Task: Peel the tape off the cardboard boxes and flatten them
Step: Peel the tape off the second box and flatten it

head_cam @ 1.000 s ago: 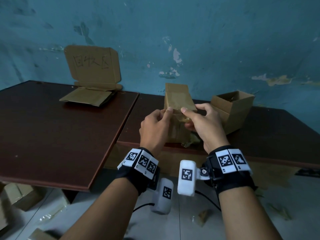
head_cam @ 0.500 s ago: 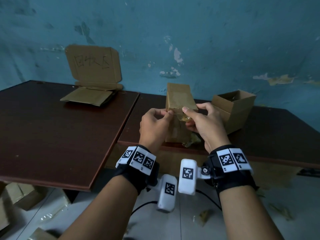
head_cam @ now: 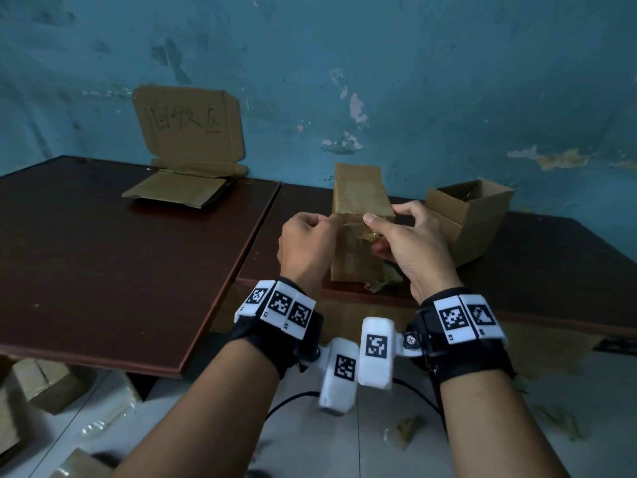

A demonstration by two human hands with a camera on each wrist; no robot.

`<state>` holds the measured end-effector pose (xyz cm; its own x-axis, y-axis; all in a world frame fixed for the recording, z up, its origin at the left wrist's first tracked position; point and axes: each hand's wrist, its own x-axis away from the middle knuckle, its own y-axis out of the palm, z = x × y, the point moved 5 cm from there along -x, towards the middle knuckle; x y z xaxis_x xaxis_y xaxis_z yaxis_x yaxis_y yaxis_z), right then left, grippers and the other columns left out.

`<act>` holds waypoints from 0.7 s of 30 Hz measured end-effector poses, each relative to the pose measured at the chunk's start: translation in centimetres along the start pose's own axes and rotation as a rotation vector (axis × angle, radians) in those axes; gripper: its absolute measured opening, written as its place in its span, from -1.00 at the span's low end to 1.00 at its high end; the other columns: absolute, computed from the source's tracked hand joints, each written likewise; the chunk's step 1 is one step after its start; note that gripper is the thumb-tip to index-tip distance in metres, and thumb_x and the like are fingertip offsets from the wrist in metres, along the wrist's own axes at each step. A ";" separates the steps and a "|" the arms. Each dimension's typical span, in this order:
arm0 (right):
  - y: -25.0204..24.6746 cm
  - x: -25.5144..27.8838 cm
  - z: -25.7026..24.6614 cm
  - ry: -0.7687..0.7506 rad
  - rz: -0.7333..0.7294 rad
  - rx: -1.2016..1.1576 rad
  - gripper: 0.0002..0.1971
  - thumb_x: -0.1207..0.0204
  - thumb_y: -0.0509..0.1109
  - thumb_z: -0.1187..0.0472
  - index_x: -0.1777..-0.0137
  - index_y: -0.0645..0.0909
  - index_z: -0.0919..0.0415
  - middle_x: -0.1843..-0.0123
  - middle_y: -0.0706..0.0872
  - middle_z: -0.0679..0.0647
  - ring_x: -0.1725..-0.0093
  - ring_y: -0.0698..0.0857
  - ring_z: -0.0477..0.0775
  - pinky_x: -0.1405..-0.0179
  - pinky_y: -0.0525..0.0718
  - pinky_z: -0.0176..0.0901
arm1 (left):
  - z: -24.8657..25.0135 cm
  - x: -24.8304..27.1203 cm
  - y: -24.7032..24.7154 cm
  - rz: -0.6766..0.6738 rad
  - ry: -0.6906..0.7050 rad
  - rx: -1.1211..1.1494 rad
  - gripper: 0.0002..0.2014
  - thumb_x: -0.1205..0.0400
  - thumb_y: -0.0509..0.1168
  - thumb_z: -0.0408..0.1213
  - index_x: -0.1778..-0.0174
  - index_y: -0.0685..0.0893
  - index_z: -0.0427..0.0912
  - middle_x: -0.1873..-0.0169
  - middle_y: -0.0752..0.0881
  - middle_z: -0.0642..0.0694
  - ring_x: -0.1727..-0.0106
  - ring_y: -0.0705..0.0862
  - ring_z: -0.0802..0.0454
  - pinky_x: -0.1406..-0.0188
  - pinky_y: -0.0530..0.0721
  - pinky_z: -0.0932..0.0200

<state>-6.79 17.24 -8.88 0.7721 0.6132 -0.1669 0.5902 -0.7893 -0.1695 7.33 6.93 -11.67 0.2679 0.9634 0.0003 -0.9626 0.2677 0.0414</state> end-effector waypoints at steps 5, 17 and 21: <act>0.0 0.2 -0.5 -0.021 -0.050 0.046 -0.64 -0.58 0.65 0.03 -0.29 0.64 0.04 0.10 0.90 0.02 0.33 0.85 -0.17 0.42 0.71 -0.38 | 0.7 0.1 -0.1 0.048 0.025 -0.101 -0.79 -0.59 0.47 0.02 0.21 0.76 -0.03 0.21 0.84 0.02 0.02 0.82 -0.02 -0.24 0.81 -0.21; 0.5 0.1 -0.6 -0.039 -0.077 0.089 -0.62 -0.56 0.67 0.01 -0.26 0.61 0.01 0.19 0.91 0.02 0.31 0.87 -0.10 -0.02 0.90 0.08 | 0.4 -0.2 -1.1 0.102 -0.012 -0.190 -0.86 -0.60 0.44 -0.06 0.21 0.73 -0.02 0.21 0.83 0.02 0.05 0.80 -0.04 -0.08 0.77 -0.04; 0.2 0.2 -0.8 -0.045 -0.073 0.094 -0.63 -0.57 0.66 0.02 -0.26 0.61 0.02 0.19 0.91 0.00 0.30 0.87 -0.12 0.07 0.84 -0.05 | 0.4 0.0 -0.9 0.003 -0.055 -0.066 -0.82 -0.48 0.42 0.00 0.12 0.80 0.03 0.12 0.87 0.00 -0.03 0.82 -0.07 -0.18 0.76 -0.11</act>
<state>-6.34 17.21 -8.21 0.7150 0.6716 -0.1942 0.6184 -0.7371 -0.2725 8.24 6.65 -11.28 0.2648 0.9627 0.0551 -0.9635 0.2664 -0.0250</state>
